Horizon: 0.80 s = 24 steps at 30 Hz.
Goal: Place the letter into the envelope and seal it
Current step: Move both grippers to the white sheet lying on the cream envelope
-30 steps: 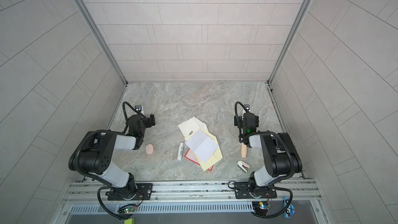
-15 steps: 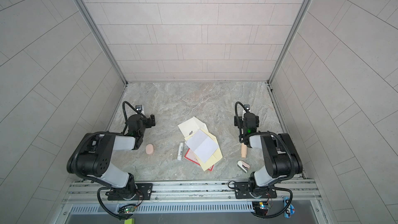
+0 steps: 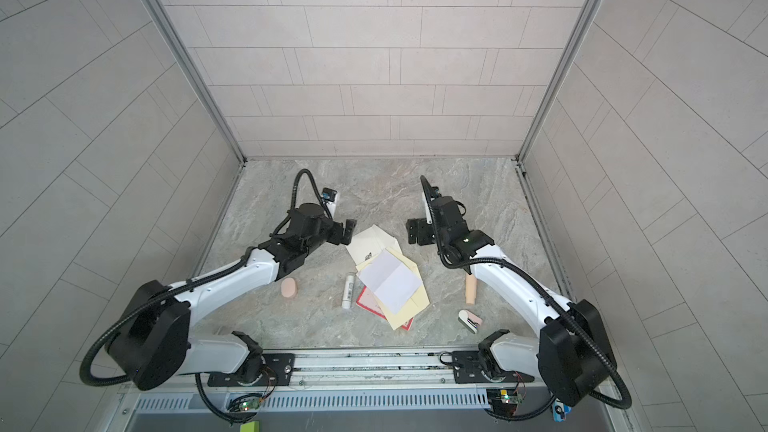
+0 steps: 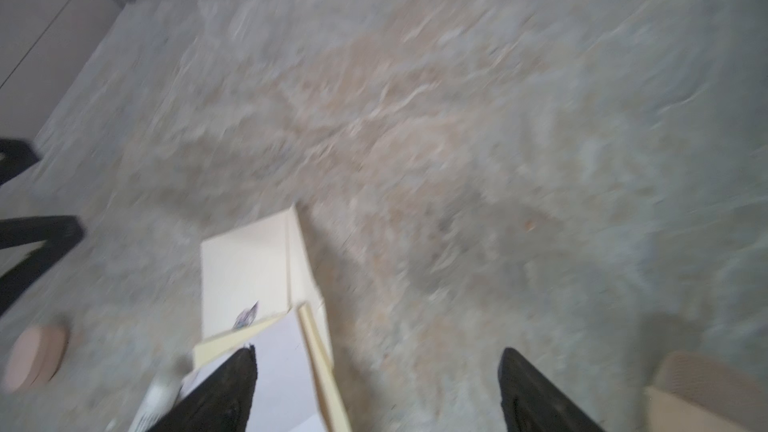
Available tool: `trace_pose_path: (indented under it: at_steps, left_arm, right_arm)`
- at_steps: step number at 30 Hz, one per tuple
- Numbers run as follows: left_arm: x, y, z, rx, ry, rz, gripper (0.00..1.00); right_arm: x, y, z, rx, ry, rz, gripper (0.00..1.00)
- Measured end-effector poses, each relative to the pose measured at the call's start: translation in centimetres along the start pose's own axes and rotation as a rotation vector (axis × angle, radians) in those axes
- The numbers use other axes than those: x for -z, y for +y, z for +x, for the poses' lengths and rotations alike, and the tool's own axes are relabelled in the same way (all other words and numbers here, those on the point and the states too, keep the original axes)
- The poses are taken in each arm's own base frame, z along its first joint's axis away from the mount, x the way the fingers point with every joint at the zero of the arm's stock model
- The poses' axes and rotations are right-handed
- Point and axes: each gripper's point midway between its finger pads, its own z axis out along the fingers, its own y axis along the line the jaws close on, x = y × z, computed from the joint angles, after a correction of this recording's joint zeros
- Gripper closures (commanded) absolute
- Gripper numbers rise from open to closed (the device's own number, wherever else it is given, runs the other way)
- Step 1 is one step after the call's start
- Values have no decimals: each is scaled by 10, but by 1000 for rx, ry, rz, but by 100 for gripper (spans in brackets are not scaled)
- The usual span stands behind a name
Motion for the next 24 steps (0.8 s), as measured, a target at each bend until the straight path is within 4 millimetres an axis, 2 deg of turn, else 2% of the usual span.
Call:
trace_pose_path:
  at_steps: [2, 5, 8, 11, 16, 19, 24]
  left_arm:
    - [-9, -33, 27, -29, 103, 101, 3]
    - [-14, -71, 60, -84, 235, 210, 4]
    - [-11, -97, 80, -146, 320, 285, 5]
    - [-7, -113, 88, -200, 368, 336, 8]
    - [-2, -125, 103, -251, 424, 386, 11]
    - [-2, -128, 114, -261, 466, 402, 12]
    - [-4, -132, 128, -270, 511, 425, 19]
  right_arm:
    - [-6, 12, 35, -21, 153, -62, 9]
    - [-2, 20, 76, -67, 338, -115, 12]
    - [8, 28, 102, -116, 451, -176, 12]
    - [17, 36, 127, -173, 548, -239, 12]
    - [24, 36, 150, -277, 639, -272, 13]
    - [23, 29, 154, -352, 654, -269, 15]
    - [9, 22, 155, -420, 666, -261, 17]
